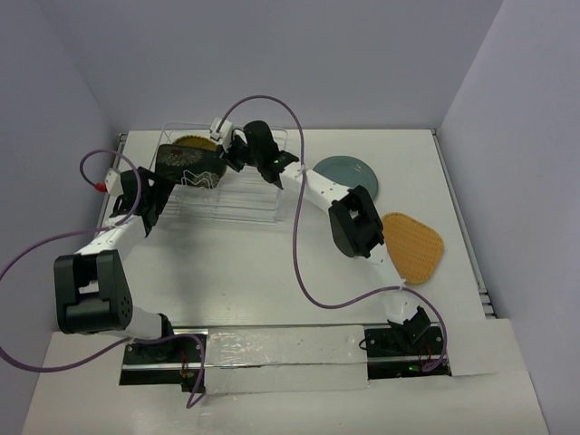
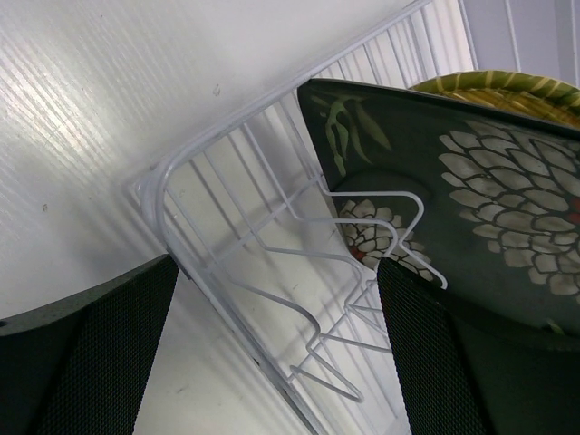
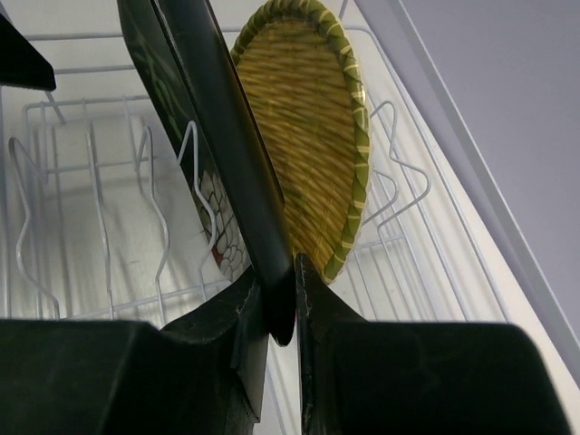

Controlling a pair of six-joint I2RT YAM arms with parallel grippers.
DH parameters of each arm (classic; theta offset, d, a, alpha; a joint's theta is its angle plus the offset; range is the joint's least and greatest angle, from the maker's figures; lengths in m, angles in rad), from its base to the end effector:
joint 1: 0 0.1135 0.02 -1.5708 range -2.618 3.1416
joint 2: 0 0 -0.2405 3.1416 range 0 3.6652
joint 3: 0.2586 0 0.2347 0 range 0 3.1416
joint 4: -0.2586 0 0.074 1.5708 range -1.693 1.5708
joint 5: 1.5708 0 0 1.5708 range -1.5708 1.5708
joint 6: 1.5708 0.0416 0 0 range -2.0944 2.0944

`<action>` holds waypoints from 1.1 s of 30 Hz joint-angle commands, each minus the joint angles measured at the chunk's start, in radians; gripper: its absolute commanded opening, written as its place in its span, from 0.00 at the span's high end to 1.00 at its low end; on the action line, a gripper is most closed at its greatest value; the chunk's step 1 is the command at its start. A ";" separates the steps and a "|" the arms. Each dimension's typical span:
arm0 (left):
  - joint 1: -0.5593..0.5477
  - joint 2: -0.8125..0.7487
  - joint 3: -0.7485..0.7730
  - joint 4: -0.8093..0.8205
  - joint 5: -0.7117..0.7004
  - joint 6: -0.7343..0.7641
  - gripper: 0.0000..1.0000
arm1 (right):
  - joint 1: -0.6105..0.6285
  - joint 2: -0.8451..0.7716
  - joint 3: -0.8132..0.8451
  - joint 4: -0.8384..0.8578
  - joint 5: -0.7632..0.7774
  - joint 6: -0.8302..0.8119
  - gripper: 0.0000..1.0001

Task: Load the plates into the dish rack

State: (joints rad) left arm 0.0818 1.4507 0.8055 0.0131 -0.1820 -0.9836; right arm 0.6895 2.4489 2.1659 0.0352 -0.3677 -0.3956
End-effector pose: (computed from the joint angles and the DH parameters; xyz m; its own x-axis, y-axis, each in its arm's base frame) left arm 0.2997 0.0321 0.1959 -0.1382 -0.8328 -0.5360 -0.6154 0.4963 -0.6124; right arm 0.4141 0.3608 0.2337 0.1578 -0.3360 -0.9286 -0.8688 0.3997 -0.2922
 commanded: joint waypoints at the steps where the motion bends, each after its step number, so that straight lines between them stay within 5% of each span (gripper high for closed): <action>1: 0.006 0.018 0.052 0.051 0.006 0.002 0.01 | -0.004 -0.039 0.095 0.109 0.065 -0.040 1.00; 23: 0.007 0.071 0.067 0.053 0.017 -0.001 0.01 | 0.051 -0.090 0.203 0.139 0.125 0.142 1.00; 33: 0.007 0.061 0.064 0.053 0.024 0.003 0.01 | 0.043 -0.083 0.100 0.088 0.084 0.164 1.00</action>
State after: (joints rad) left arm 0.0818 1.5196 0.8330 0.0200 -0.1741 -0.9836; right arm 0.7327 2.4483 2.2751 0.0265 -0.2424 -0.2797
